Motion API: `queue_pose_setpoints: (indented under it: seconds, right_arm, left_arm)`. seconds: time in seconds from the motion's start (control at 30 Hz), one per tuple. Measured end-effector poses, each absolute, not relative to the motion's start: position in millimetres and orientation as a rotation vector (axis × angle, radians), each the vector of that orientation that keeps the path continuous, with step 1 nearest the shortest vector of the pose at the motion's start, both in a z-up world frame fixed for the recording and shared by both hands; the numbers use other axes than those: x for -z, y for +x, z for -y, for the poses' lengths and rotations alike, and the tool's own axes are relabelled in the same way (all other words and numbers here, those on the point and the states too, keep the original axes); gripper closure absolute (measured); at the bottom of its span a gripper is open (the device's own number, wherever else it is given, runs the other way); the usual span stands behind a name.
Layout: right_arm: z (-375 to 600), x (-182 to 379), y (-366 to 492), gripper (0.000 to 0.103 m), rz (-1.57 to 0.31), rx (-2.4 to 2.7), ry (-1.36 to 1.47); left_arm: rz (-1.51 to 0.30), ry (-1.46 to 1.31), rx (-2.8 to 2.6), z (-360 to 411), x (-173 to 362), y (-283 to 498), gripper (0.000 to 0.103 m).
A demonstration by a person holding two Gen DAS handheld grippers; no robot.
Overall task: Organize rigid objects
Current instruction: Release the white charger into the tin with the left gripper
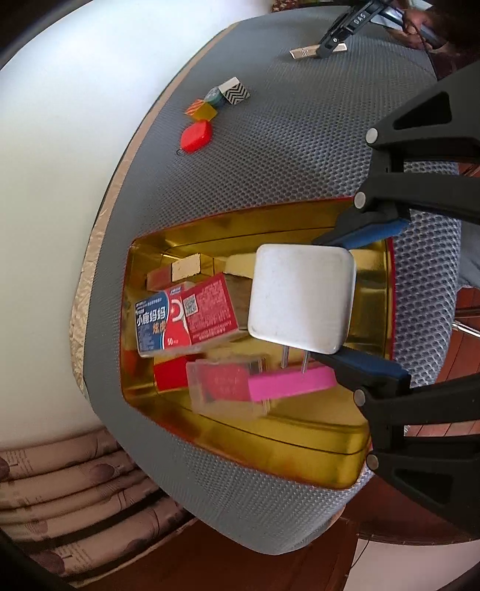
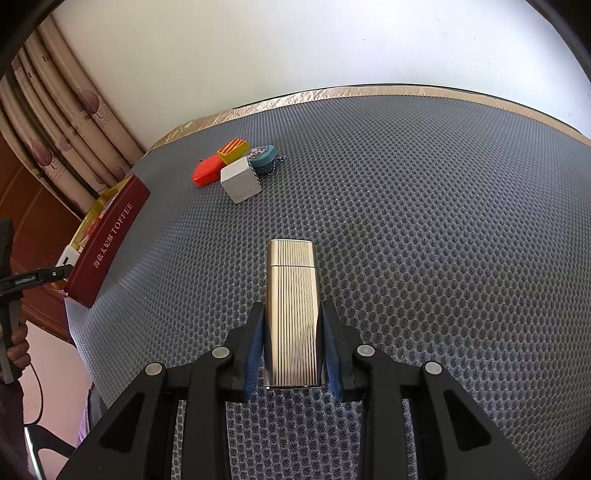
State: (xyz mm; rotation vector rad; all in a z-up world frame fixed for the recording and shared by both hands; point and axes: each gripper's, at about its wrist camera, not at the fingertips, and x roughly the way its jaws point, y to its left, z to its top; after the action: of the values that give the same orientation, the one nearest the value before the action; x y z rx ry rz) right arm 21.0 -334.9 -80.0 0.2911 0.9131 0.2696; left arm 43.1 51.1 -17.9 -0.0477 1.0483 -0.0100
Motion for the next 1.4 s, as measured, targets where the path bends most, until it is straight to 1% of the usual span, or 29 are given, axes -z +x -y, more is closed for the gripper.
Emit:
queue_pose_setpoints:
  seconds: [0.23, 0.33, 0.6, 0.8, 0.97, 1.13, 1.4]
  right_arm:
    - [335, 79, 21, 0.076, -0.912, -0.272, 0.298]
    - [335, 79, 20, 0.076, -0.912, -0.271, 0.297]
    - [336, 78, 21, 0.076, -0.918, -0.271, 0.299]
    - [335, 75, 26, 0.075, -0.942, -0.262, 0.299]
    - [334, 71, 24, 0.075, -0.966, -0.28, 0.35]
    - [309, 44, 20, 0.075, -0.959, -0.358, 0.376]
    - [200, -20, 48, 0.075, -0.957, -0.606, 0.345]
  left_arm:
    - [-1.064, -0.034, 0.05, -43, 22, 47, 0.05]
    - [-1.016, 0.006, 0.023, -39, 13, 41, 0.05]
    - [-0.904, 0.036, -0.063, -34, -3, -14, 0.05]
    - [-0.768, 0.093, -0.175, -29, -8, -69, 0.05]
    - [-0.751, 0.062, -0.222, -43, -8, -83, 0.05]
    - [-0.765, -0.031, -0.248, -65, -9, -85, 0.05]
    - [-0.844, -0.12, -0.241, -85, 6, -79, 0.05]
